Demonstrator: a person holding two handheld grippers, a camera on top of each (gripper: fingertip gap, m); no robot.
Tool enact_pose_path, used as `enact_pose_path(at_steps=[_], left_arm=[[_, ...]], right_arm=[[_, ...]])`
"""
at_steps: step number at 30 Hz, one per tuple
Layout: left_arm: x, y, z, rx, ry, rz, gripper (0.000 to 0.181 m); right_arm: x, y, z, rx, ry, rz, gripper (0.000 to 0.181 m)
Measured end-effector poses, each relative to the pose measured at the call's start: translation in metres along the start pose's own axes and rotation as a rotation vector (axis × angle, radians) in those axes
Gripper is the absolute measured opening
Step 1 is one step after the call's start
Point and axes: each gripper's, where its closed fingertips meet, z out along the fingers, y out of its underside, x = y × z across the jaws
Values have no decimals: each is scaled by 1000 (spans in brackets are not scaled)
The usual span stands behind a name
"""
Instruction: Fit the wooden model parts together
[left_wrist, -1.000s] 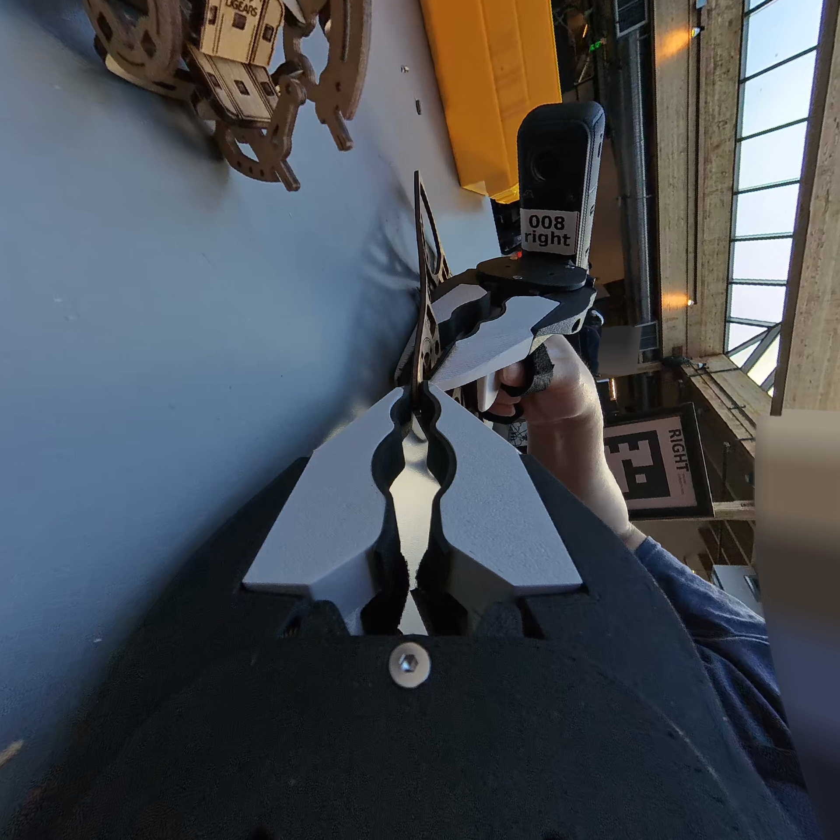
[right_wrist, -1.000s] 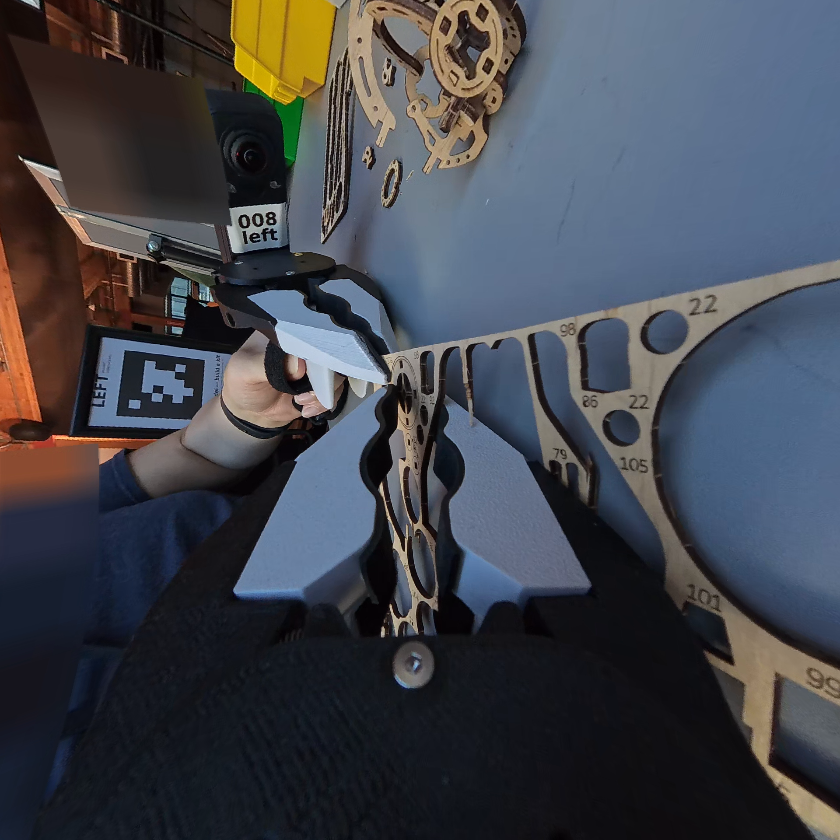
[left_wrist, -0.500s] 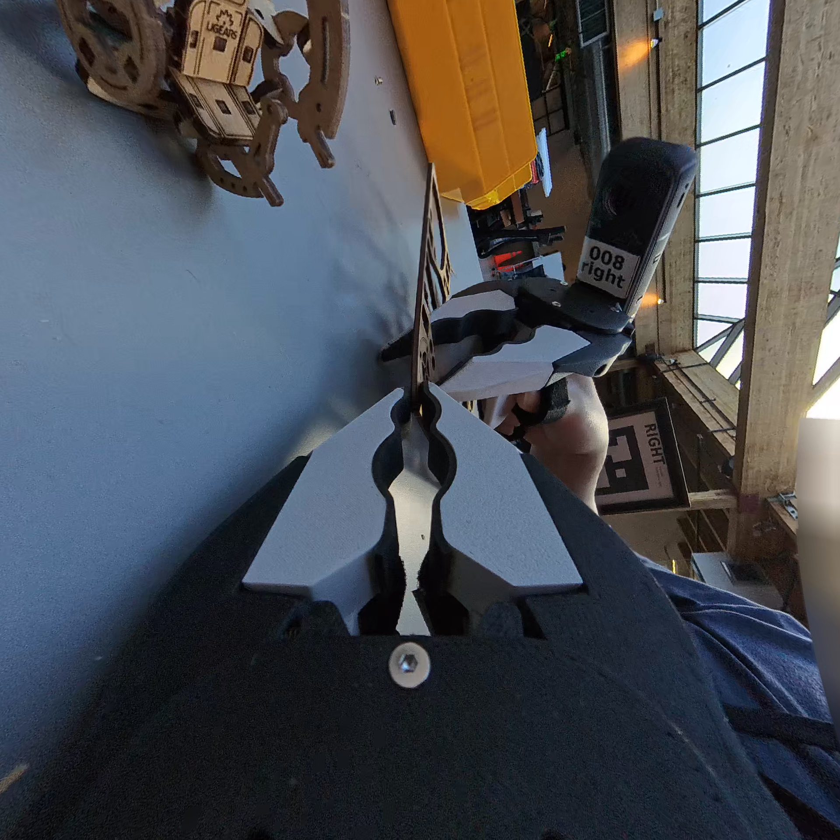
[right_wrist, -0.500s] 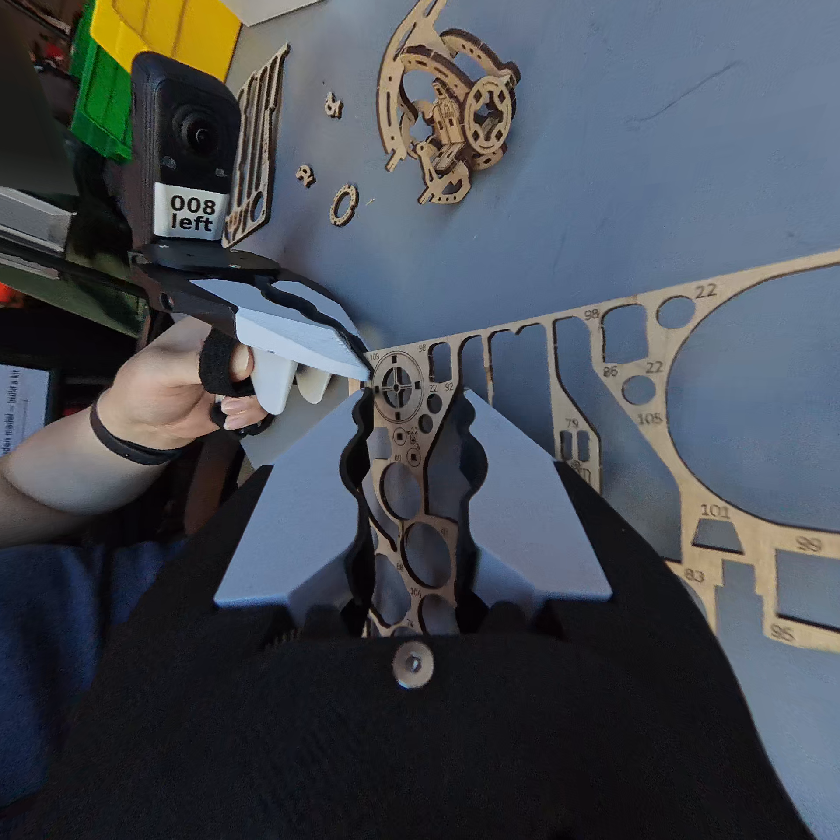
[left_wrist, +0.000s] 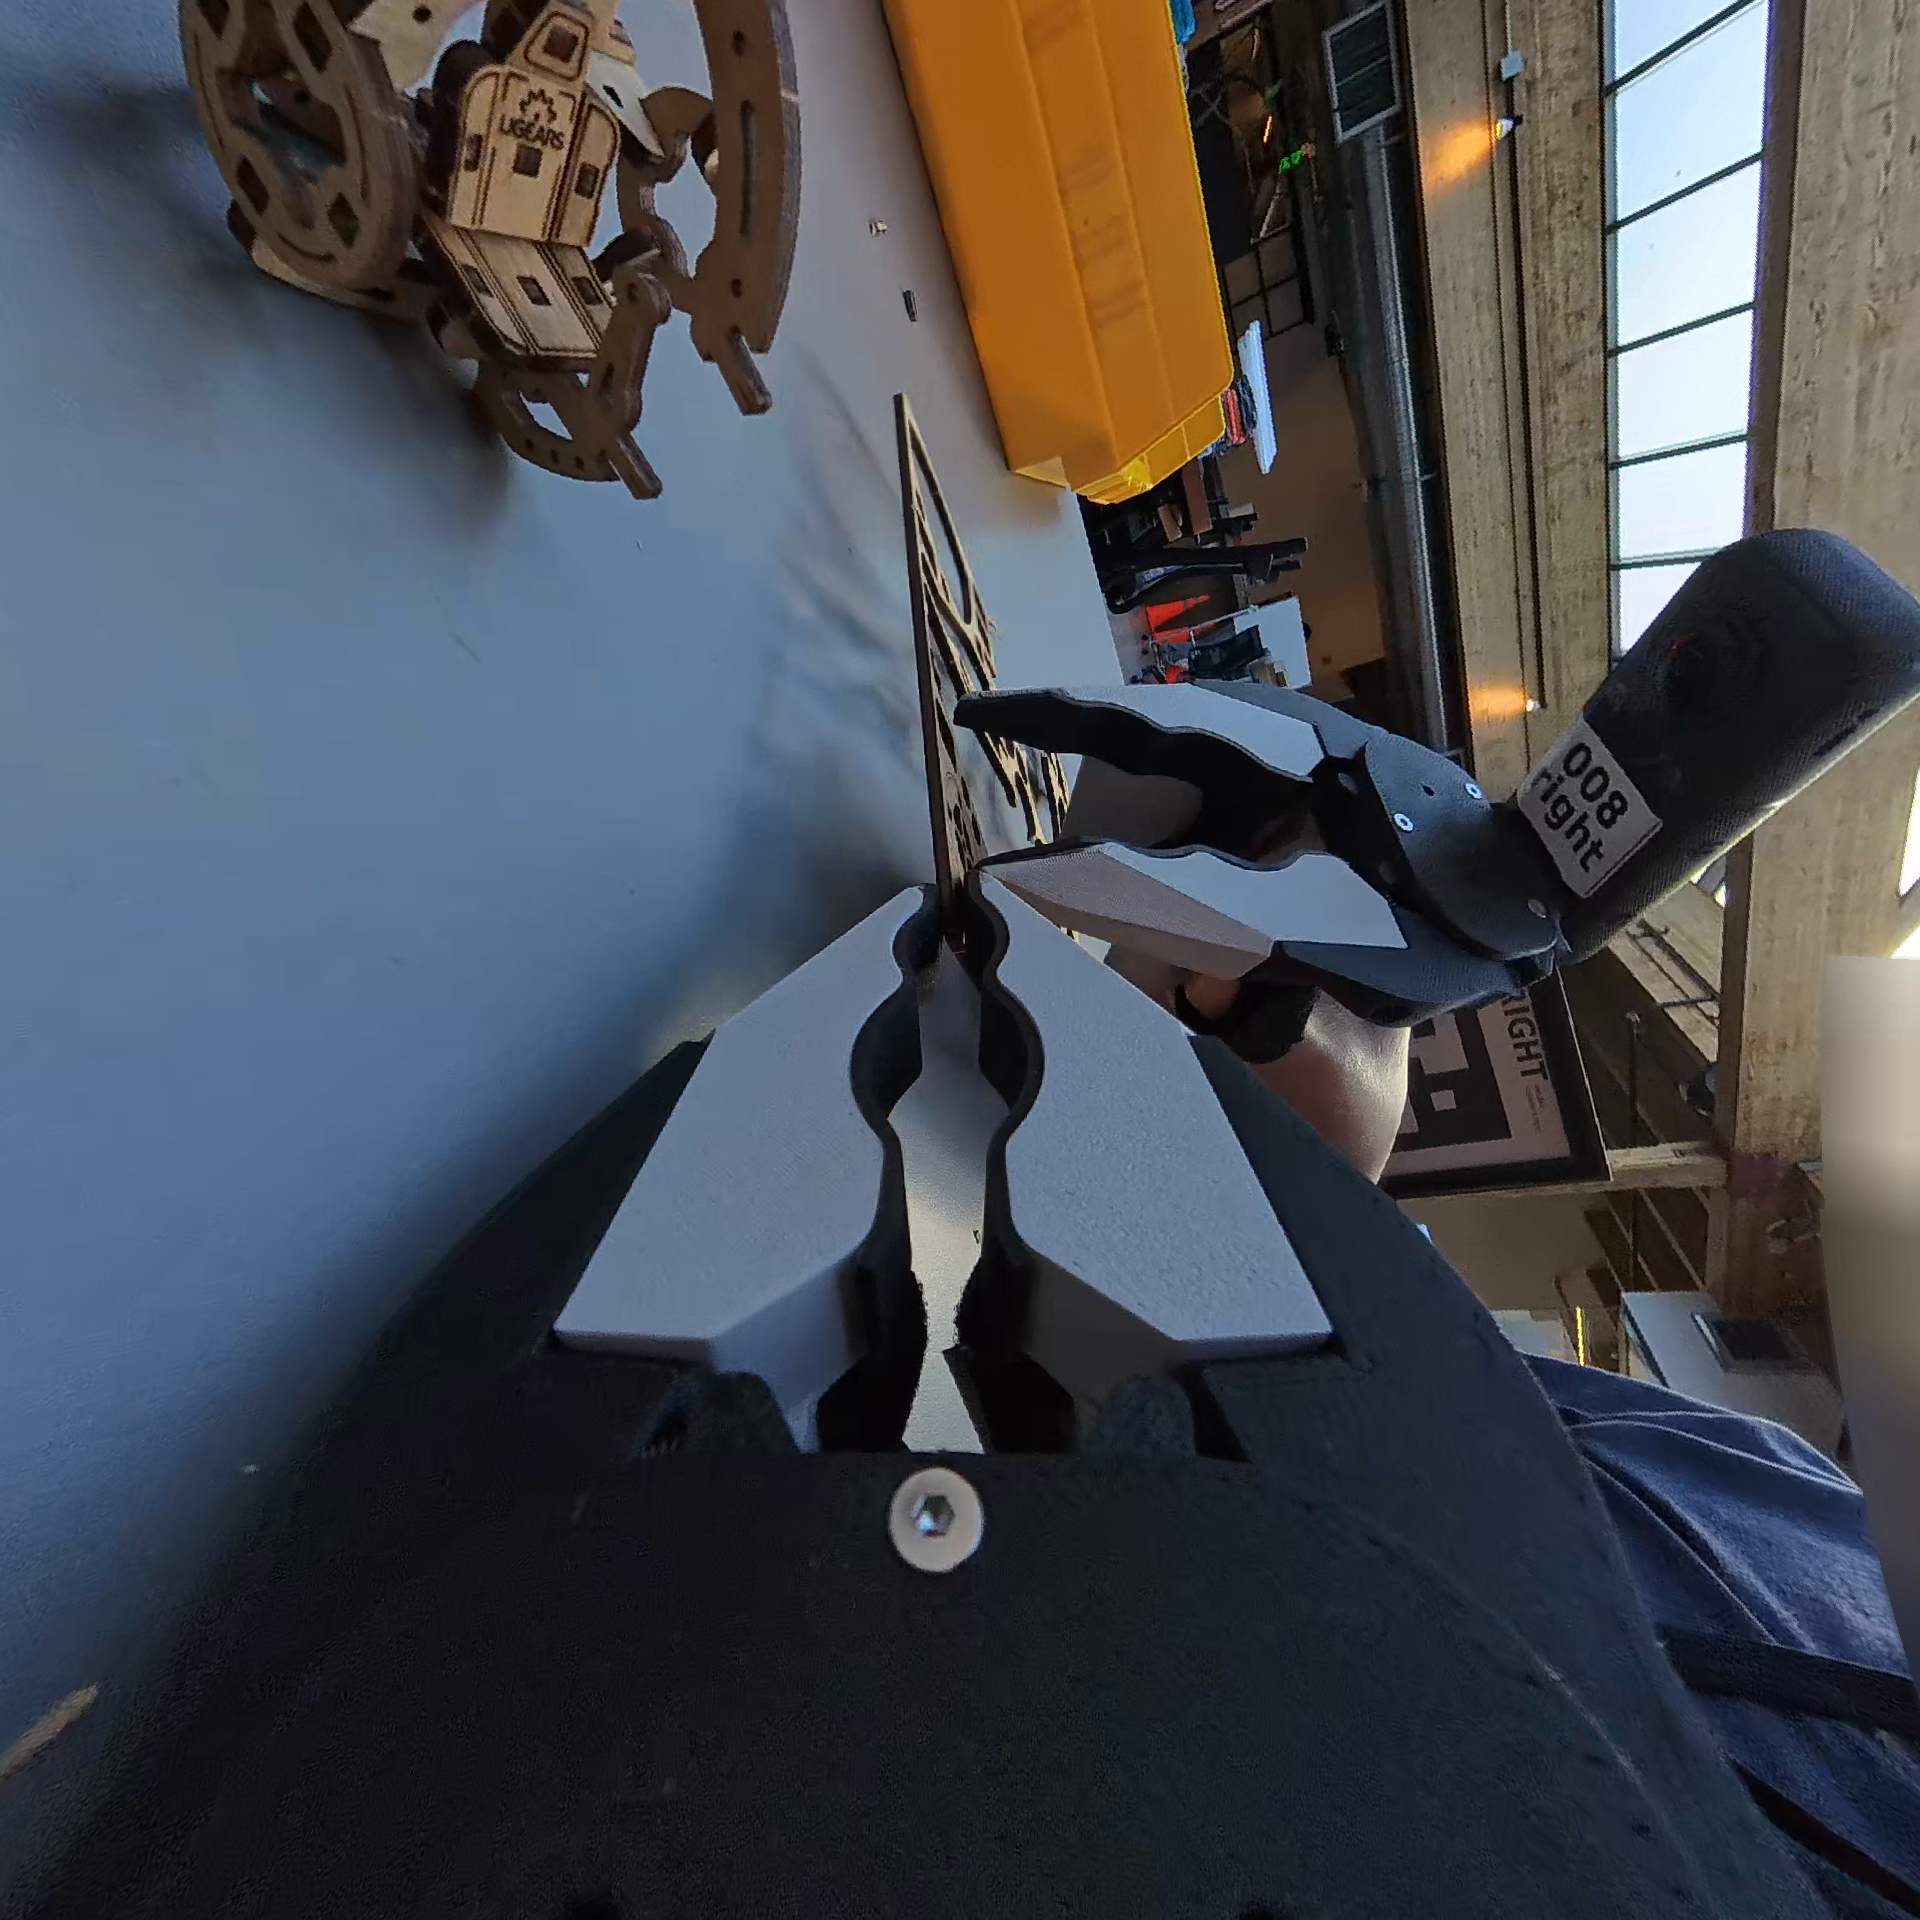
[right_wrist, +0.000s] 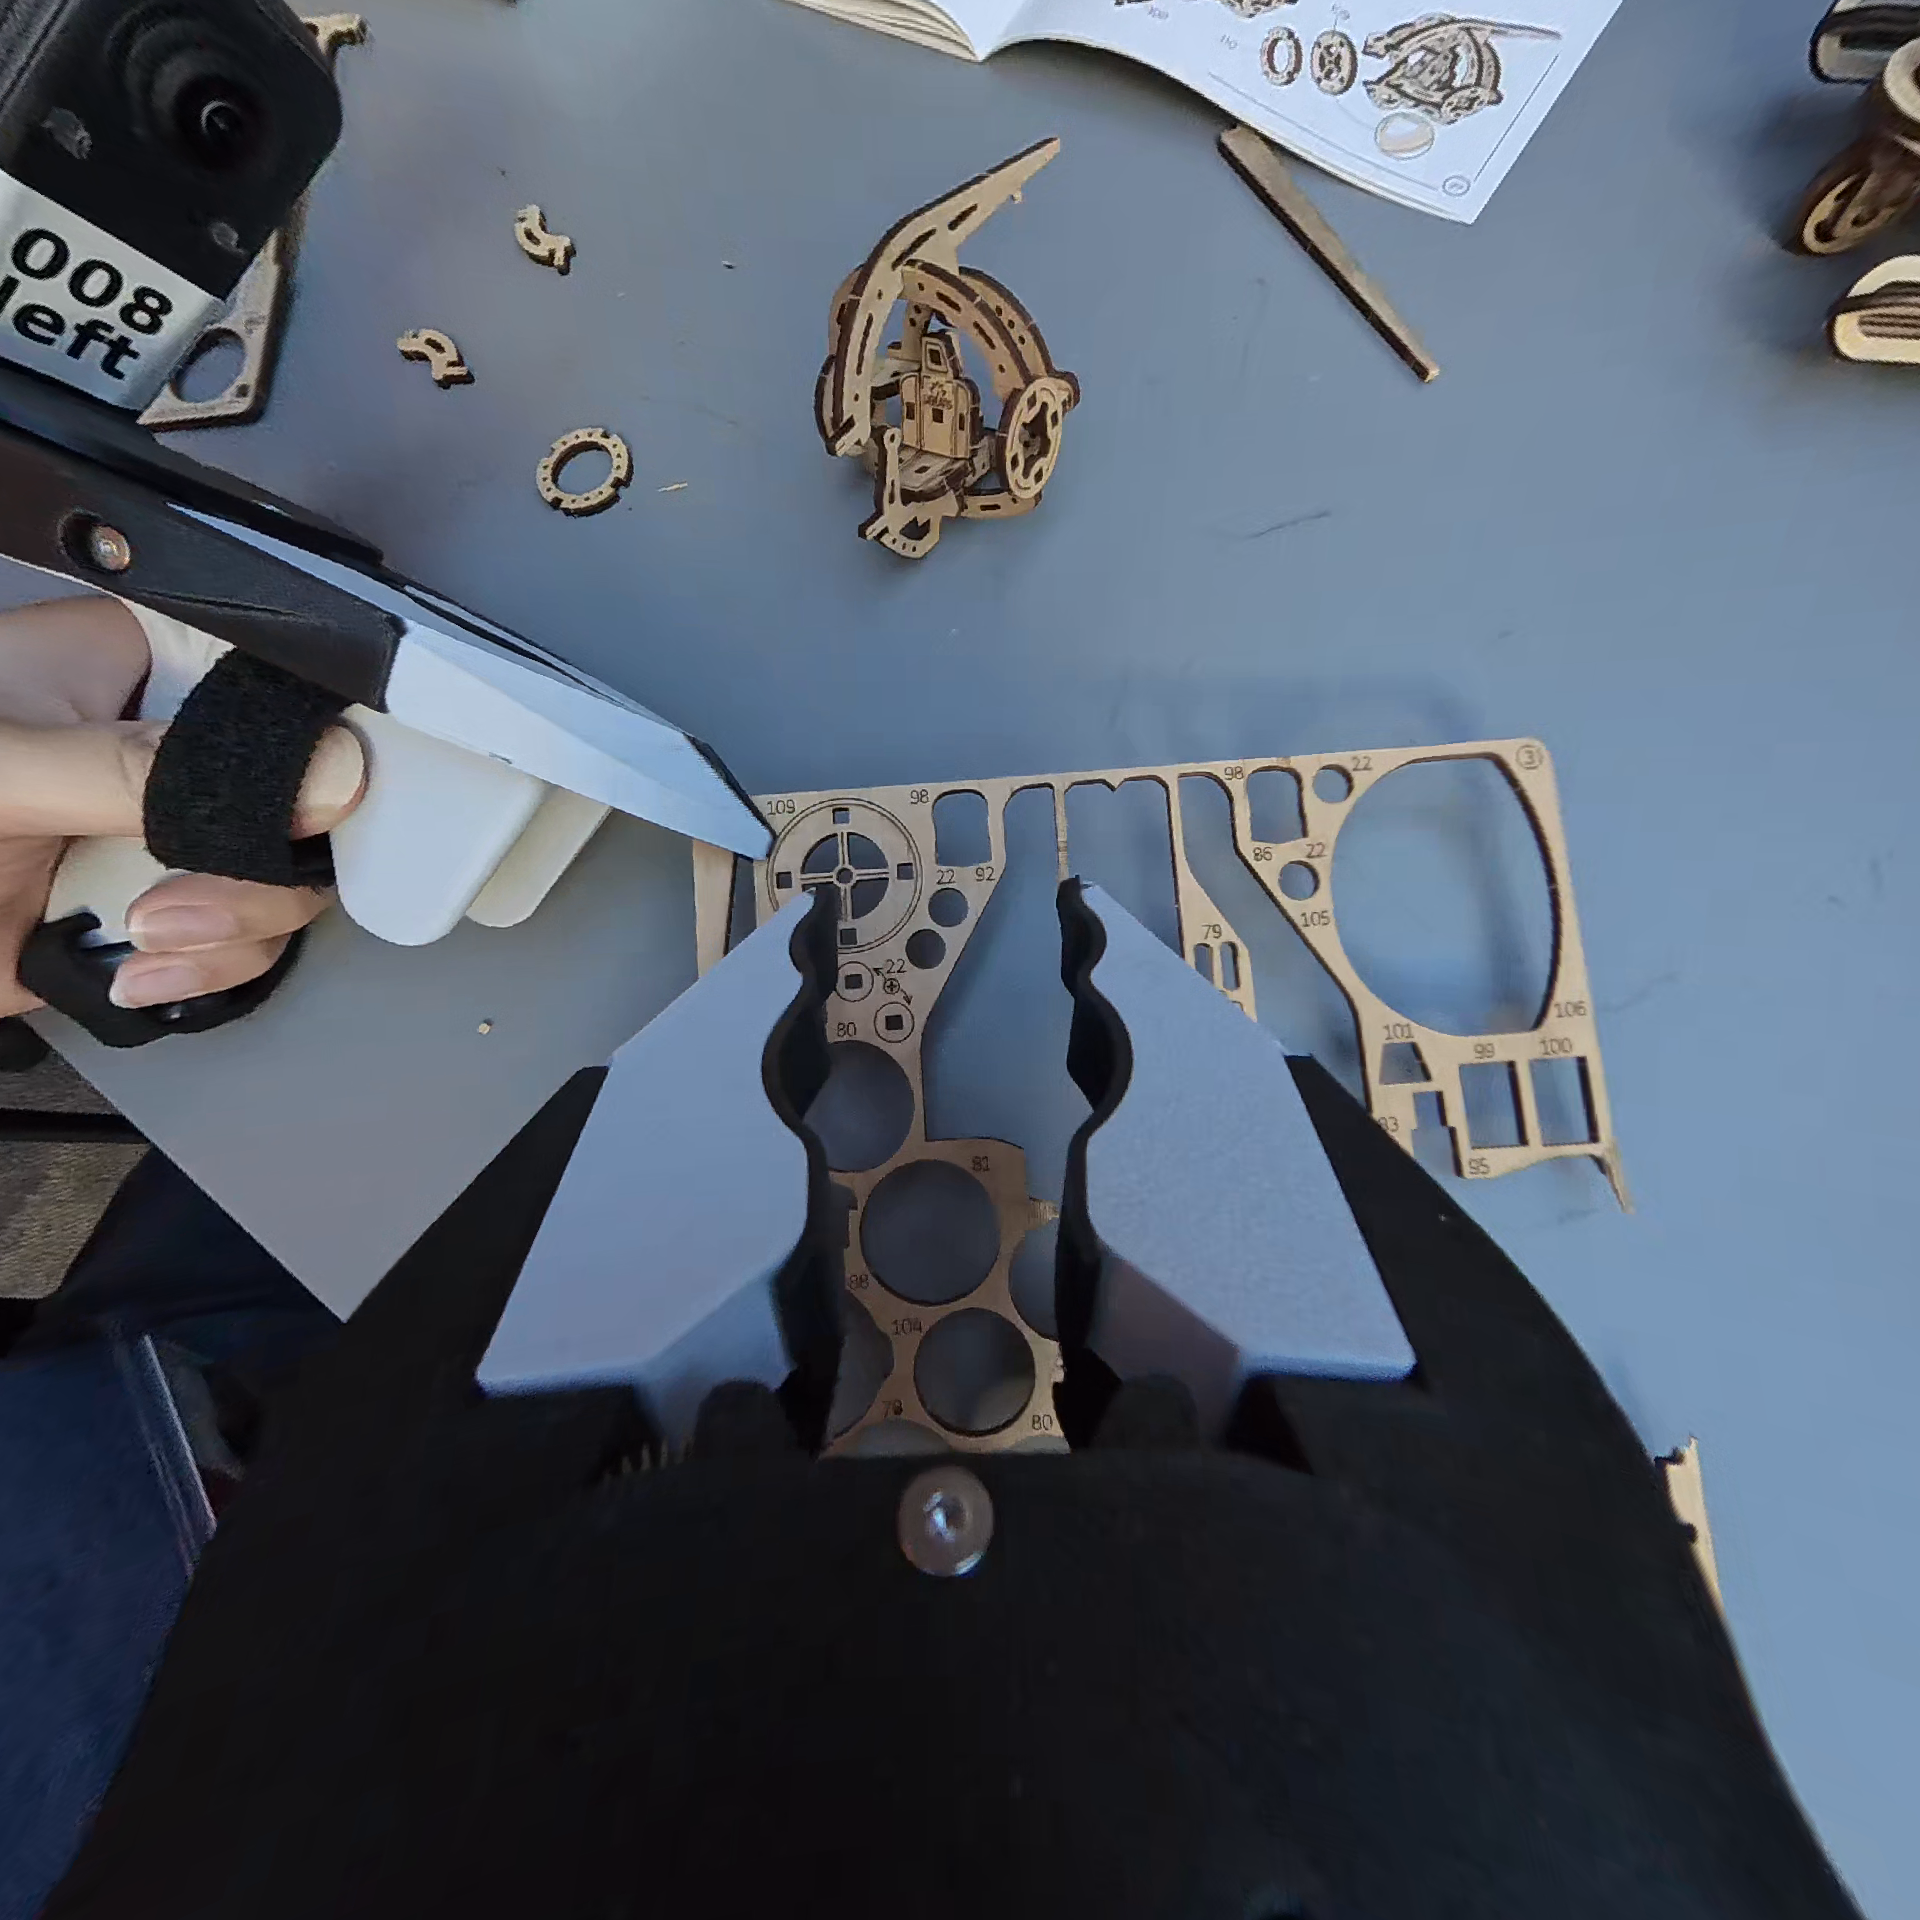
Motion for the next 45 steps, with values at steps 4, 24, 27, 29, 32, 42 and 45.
enact_pose_path(at_steps=[4,24,27,29,32,42,45], left_arm=[[0,0,0,3,-6,6,2],[10,-2,-3,31,41,68,1],[13,-2,-3,32,58,77,1],[15,-2,-4,34,67,81,1],[14,-3,-6,49,64,81,1],[17,-4,-7,59,74,101,1],[17,-5,-8,69,81,91,1]], right_arm=[[0,-2,0,-6,30,-38,42],[-9,-7,-20,41,-535,438,28],[-11,-3,-15,1,-547,416,35],[-12,-7,-10,0,-577,443,37],[-16,-10,-4,-24,-665,512,44],[-19,-9,-8,-88,-695,582,43],[-16,-12,-9,-96,-691,616,45]])
